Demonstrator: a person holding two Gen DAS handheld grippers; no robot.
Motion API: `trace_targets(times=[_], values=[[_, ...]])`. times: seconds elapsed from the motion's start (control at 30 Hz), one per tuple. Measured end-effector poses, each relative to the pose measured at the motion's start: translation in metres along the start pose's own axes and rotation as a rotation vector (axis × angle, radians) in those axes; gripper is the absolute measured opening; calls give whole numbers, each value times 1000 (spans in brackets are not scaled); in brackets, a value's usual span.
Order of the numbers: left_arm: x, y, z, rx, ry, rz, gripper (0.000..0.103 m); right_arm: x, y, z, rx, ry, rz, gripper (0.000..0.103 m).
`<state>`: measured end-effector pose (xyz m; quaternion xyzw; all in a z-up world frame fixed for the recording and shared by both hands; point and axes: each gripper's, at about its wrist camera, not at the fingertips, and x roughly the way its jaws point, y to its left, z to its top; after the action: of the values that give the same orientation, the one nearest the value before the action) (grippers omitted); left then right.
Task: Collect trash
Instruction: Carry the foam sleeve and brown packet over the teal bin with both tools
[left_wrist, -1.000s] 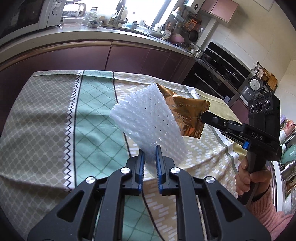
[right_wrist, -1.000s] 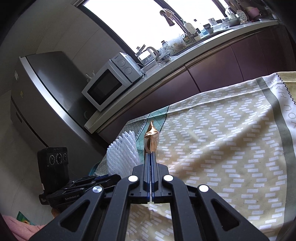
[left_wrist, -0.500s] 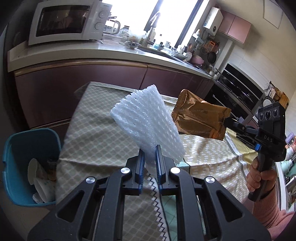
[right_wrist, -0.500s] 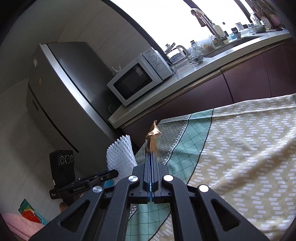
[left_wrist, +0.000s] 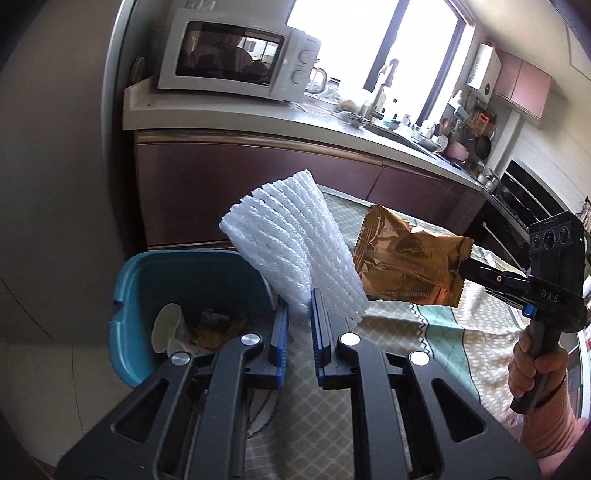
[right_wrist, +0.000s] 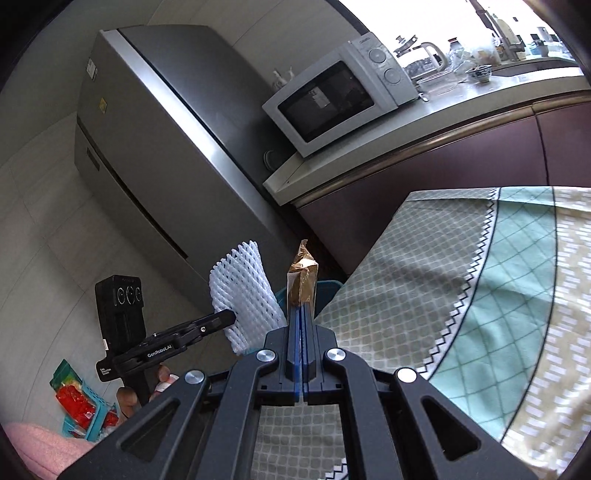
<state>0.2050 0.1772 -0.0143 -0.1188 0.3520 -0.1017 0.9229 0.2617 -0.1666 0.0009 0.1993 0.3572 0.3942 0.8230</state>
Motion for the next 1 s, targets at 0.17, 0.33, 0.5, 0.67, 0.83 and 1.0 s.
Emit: trace_targets(times=[0.17, 0.33, 0.5, 0.67, 0.83, 1.0], values=[[-2, 27, -5, -21, 11, 56, 12, 35, 14, 2, -13, 48, 24, 0], [4, 44, -10, -39, 25, 89, 12, 63, 23, 2, -21, 89, 34, 0], [10, 53, -14, -51, 34, 113, 12, 84, 28, 3, -13, 121, 42, 0], [16, 59, -14, -55, 42, 131, 12, 102, 30, 3, -6, 150, 45, 0], [23, 62, -15, -61, 52, 135, 12, 110, 30, 1, 0, 171, 40, 0], [30, 63, -15, -63, 60, 144, 12, 118, 28, 1, 13, 187, 31, 0]])
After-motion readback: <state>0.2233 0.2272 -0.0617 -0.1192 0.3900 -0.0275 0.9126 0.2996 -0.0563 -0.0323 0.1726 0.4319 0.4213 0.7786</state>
